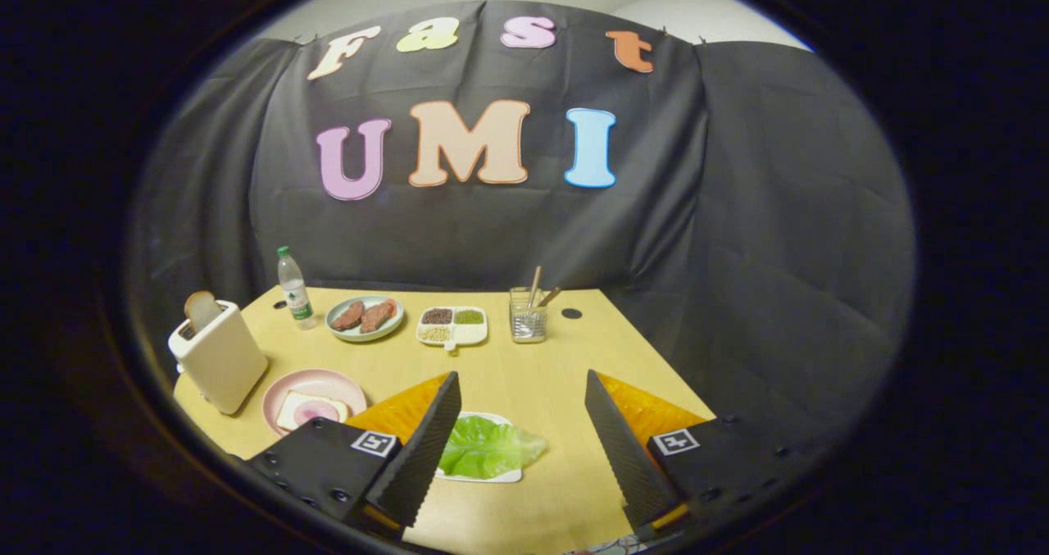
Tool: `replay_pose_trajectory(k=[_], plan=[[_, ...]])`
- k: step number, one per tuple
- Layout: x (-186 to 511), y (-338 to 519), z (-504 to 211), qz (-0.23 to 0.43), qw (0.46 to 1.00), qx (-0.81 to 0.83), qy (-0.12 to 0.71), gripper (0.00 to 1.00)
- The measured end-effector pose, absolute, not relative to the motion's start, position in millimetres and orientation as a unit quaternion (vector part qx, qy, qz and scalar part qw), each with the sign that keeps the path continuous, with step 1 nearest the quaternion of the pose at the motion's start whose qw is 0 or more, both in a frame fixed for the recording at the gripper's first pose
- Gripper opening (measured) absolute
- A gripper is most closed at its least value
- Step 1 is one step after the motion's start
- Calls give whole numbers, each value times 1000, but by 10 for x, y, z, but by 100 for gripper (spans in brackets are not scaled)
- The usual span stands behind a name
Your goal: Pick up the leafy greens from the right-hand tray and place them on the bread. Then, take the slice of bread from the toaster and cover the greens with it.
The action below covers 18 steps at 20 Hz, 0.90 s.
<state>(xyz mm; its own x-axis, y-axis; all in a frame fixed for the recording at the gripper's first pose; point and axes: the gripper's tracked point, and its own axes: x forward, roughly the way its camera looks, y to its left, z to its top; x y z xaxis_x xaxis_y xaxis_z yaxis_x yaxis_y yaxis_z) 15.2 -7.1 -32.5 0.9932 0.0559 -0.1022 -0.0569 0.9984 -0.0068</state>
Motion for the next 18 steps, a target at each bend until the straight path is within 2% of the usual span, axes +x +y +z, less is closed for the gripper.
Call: replay_pose_trajectory(k=[7,12,18], plan=[[272,-64,-527,72,993,18,97,96],[409,-109,-767,126,978,30,161,96],[717,-368,-1192,157,949,55,267,96]])
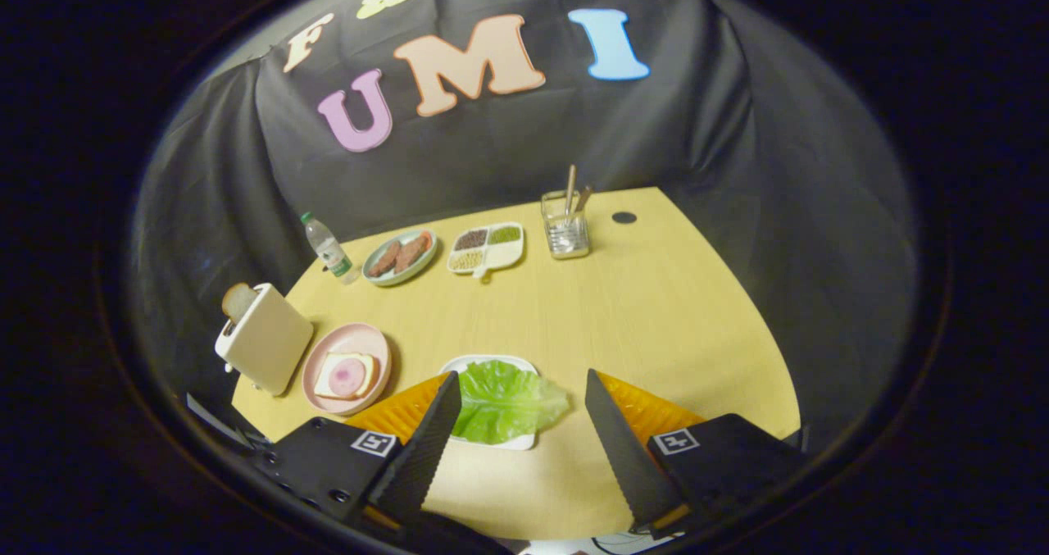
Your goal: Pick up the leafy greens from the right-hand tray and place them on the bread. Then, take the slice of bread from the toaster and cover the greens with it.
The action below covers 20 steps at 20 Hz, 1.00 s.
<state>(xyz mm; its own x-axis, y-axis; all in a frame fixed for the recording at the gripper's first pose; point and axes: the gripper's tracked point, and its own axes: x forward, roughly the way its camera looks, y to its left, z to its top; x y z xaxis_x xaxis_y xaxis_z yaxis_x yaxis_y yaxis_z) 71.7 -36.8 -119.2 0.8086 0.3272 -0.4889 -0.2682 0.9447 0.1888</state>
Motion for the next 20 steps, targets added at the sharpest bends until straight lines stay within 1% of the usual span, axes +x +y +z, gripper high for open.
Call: replay_pose_trajectory(k=[8,15,20], plan=[[1044,-425,-1858,197,886,81,412,96],[1217,-284,-2189,219,848,69,478,96],[1204,-241,-2361,223,839,29,495,95]])
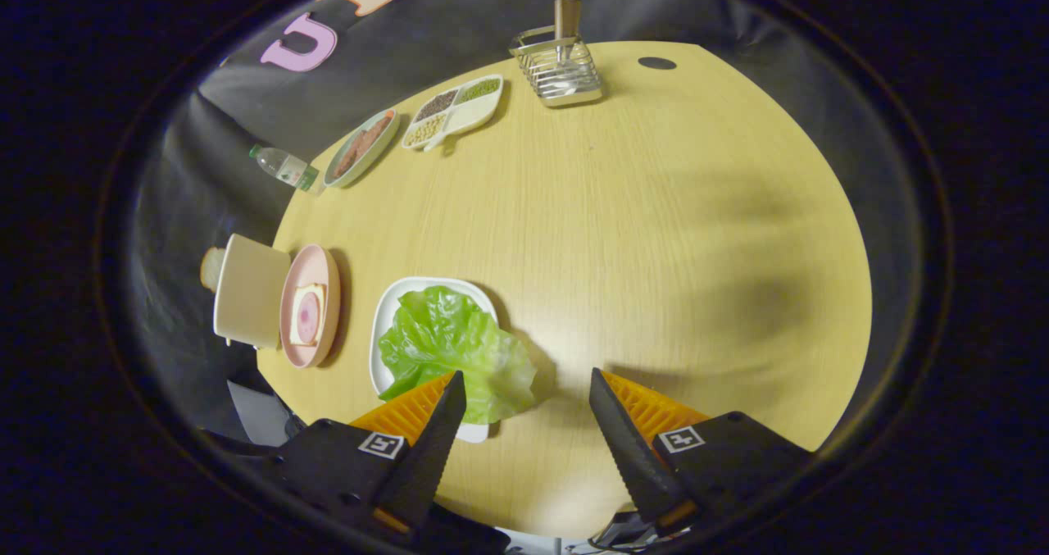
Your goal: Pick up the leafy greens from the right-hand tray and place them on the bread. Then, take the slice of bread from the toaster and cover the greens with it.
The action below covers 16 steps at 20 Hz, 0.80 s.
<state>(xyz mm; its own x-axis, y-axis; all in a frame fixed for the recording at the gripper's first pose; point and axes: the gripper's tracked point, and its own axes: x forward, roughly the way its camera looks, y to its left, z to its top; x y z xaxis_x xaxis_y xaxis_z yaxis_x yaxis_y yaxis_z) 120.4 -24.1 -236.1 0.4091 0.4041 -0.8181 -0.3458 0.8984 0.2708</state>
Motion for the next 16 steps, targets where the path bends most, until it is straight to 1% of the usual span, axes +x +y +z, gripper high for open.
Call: replay_pose_trajectory(k=[1,11,13,16], plan=[[1212,-224,-2380,227,837,23,497,95],[1105,-76,-2420,244,827,3,506,31],[1134,-43,-2393,237,830,14,504,15],[1109,-52,-2337,231,833,19,502,8]])
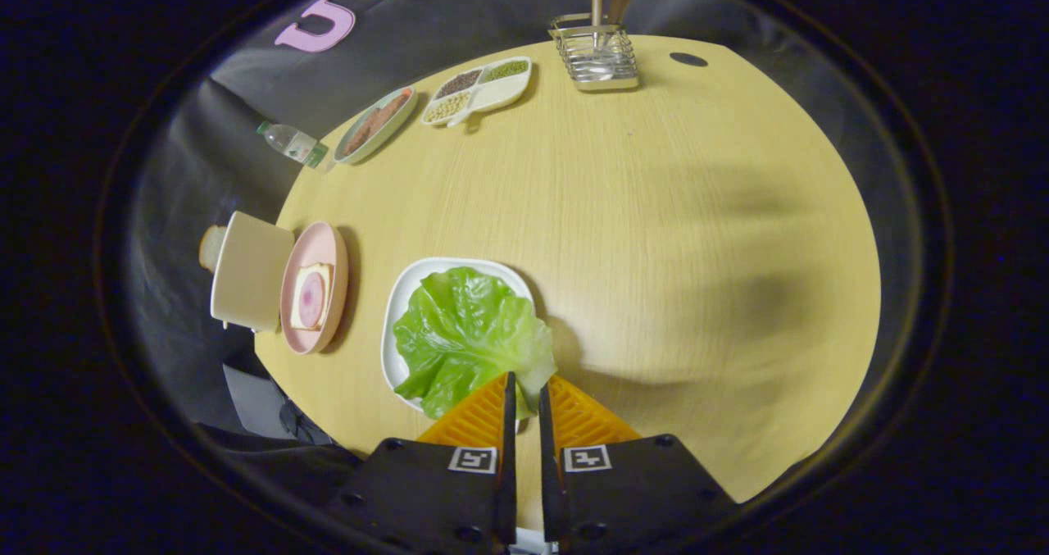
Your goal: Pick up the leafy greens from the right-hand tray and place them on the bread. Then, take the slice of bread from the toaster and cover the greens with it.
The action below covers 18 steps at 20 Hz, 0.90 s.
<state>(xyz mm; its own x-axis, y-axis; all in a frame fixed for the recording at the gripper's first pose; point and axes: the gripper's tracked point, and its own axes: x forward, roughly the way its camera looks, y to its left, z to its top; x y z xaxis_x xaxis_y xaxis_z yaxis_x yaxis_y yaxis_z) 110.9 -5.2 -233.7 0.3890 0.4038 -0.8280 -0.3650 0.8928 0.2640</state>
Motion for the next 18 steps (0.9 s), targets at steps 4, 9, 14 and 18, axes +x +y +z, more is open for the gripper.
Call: replay_pose_trajectory(k=[4,9,14,18], plan=[[1044,-4,-2193,239,841,28,485,3],[895,149,-1880,246,842,76,475,4],[721,314,-1516,250,843,120,460,3],[650,435,-1213,254,854,139,432,3]])
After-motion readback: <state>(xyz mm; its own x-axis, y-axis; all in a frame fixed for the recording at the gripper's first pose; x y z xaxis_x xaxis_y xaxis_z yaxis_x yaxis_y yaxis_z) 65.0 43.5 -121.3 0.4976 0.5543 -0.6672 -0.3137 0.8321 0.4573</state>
